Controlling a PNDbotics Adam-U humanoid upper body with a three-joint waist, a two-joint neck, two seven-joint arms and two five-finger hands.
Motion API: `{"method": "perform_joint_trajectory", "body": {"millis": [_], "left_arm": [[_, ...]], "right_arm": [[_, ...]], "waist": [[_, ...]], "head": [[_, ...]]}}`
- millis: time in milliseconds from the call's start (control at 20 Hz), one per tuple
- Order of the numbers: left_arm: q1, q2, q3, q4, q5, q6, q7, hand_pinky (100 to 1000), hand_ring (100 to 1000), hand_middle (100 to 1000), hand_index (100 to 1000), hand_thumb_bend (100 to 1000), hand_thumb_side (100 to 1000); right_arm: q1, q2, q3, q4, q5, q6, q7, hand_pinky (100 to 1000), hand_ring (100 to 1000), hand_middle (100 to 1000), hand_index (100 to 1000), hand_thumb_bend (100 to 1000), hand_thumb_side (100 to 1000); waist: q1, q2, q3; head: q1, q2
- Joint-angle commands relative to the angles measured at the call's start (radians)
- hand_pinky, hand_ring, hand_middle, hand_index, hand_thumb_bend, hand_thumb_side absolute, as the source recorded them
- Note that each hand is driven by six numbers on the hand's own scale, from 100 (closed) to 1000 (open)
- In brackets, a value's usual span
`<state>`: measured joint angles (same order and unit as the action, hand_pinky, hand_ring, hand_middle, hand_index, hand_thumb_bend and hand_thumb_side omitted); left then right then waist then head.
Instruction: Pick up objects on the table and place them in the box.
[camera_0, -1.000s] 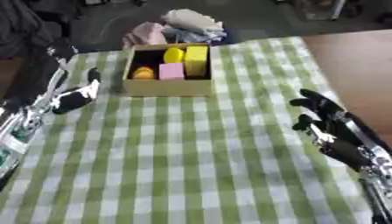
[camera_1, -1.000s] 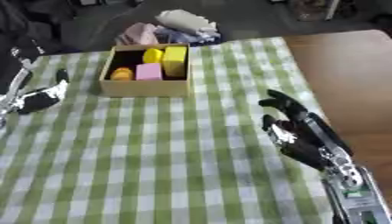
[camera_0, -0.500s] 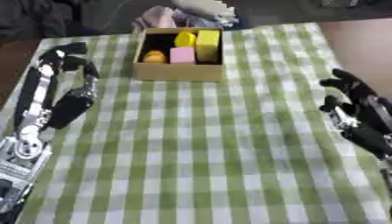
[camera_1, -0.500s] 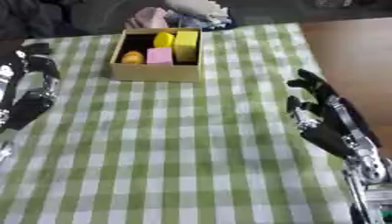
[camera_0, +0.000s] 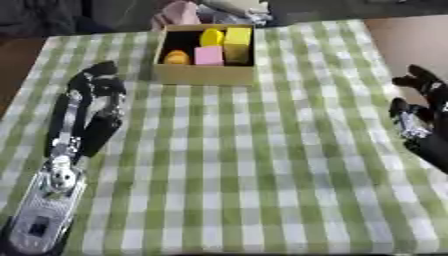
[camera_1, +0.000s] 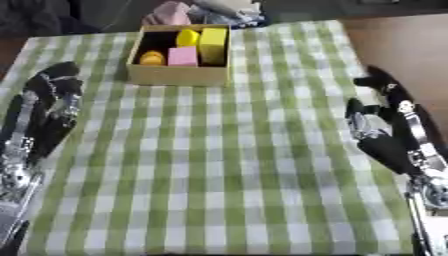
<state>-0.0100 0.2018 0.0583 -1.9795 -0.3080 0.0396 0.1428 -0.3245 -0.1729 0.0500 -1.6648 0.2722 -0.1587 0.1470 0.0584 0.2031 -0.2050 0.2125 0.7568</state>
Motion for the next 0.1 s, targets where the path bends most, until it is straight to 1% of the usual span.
{"method": "perform_joint_trajectory", "body": {"millis": [50, 100], "left_arm": [[-0.012, -0.012, -0.002, -0.02, -0.012, 0.01, -0.007, 776, 756, 762, 858, 100, 667], [-0.015, -0.018, -0.003, -0.02, -0.013, 0.014, -0.006, 776, 756, 762, 859, 100, 673]], "right_arm": [[-0.004, -0.011, -0.007, -0.035, 0.009, -0.001, -0.009, 675, 1000, 822, 975, 100, 470], [-0.003, -0.011, -0.007, -0.038, 0.009, -0.001, -0.009, 675, 1000, 822, 975, 100, 470]], "waist": [[-0.01, -0.025, -0.002], [-0.009, -0.024, -0.003]], "head": [[-0.003, 0.001], [-0.003, 0.0]]}}
